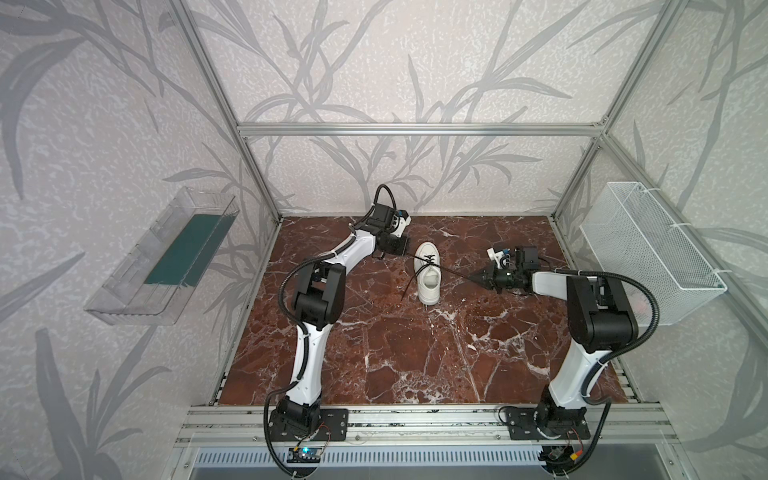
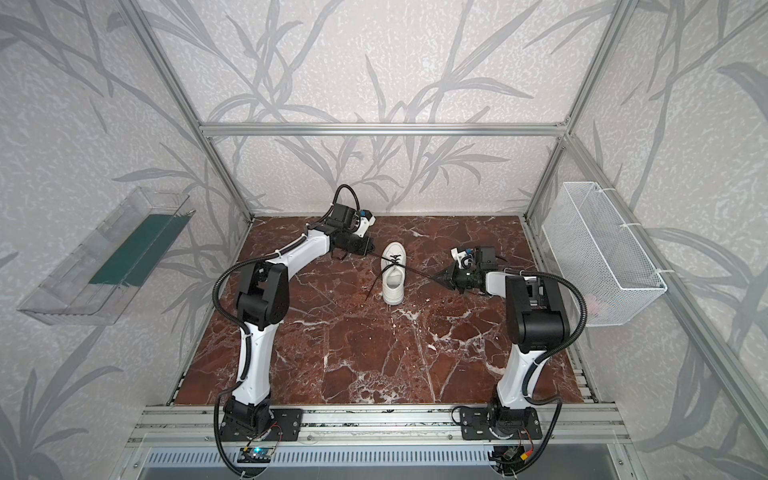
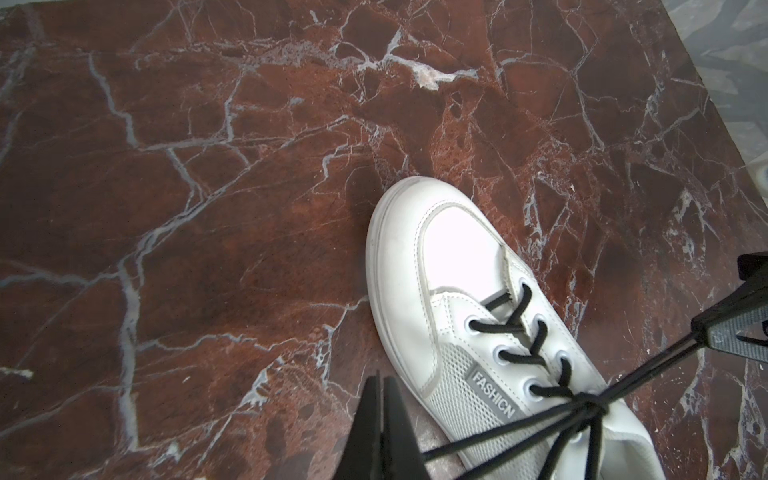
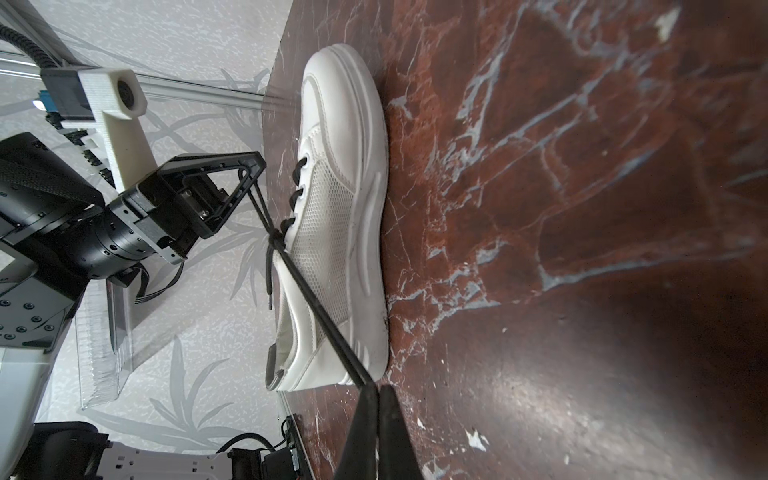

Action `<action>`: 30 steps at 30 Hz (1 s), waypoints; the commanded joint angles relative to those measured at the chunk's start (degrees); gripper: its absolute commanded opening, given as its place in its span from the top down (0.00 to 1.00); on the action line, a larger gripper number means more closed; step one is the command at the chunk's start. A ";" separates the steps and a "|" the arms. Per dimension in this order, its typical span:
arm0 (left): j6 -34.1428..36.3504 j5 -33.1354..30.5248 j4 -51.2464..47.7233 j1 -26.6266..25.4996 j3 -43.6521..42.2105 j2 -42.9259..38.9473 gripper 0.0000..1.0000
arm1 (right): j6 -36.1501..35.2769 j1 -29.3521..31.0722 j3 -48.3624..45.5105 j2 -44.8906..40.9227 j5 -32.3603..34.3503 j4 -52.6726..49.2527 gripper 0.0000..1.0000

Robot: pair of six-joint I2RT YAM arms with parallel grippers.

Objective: Tie the shoes

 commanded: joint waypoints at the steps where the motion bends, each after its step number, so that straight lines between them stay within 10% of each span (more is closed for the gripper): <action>1: -0.18 -4.58 1.10 3.27 -0.36 -1.76 1.00 | -0.58 -2.01 -1.39 -1.48 1.65 -1.74 1.00; 19: -2.48 1.25 3.53 2.70 -1.35 -1.46 0.98 | 0.95 -1.62 1.03 -0.57 -2.99 0.18 0.97; 24: -5.30 5.88 9.20 2.46 -4.80 -3.14 0.60 | 2.06 -0.95 3.42 -0.86 -3.48 -0.59 0.60; 30: -7.68 6.52 16.13 2.87 -10.44 -8.09 0.23 | 1.10 -0.95 4.50 -1.34 -3.29 -2.50 0.54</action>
